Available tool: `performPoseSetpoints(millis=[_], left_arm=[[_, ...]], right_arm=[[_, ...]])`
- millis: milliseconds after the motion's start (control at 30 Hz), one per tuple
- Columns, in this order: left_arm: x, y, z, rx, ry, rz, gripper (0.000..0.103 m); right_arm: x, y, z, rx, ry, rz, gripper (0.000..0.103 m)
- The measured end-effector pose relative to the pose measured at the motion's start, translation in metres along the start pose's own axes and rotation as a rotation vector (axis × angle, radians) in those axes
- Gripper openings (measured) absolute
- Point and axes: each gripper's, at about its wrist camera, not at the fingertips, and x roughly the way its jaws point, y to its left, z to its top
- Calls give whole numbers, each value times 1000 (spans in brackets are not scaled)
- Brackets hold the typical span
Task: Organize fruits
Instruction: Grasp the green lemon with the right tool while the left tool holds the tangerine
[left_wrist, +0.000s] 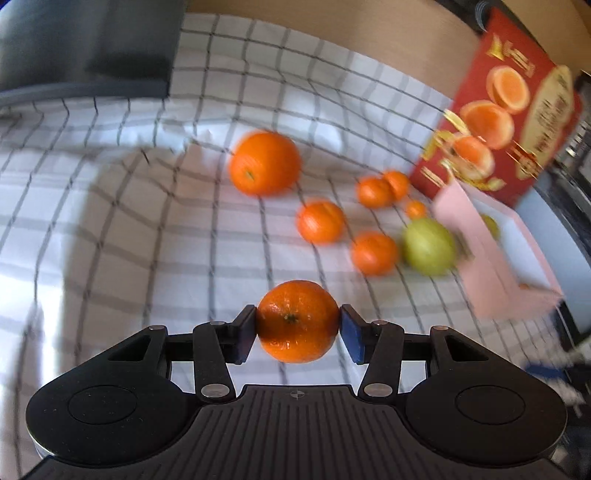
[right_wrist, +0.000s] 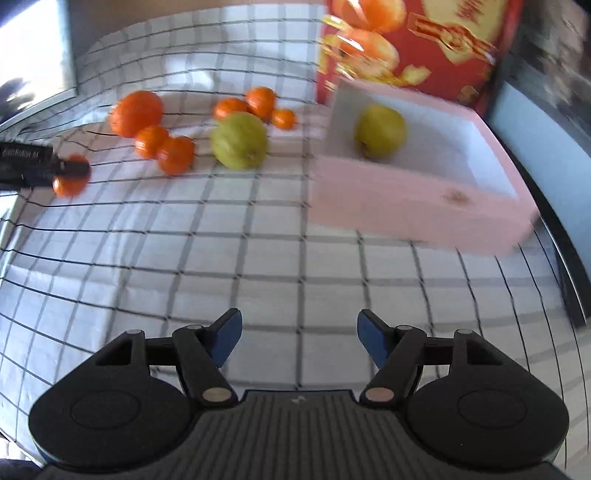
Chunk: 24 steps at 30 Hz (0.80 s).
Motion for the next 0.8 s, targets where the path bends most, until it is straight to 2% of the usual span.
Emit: performPoseSetpoints(millis=[200,400,600,800], left_arm=[[-17,-23,-37,-6,48,-19,54],[-33,-26,-56,-47,58,-11,54],[-48,-22,-62,-58,61,15,54],[-57,-11,-66,-90,54,45,54]], right_arm=[[9,30,35,-149,-87,55,70],[37,49,89,-286,-186,21,70],[81,53,129,-290,-146,-4,70],[110,58,138,-277,-72,32,70]])
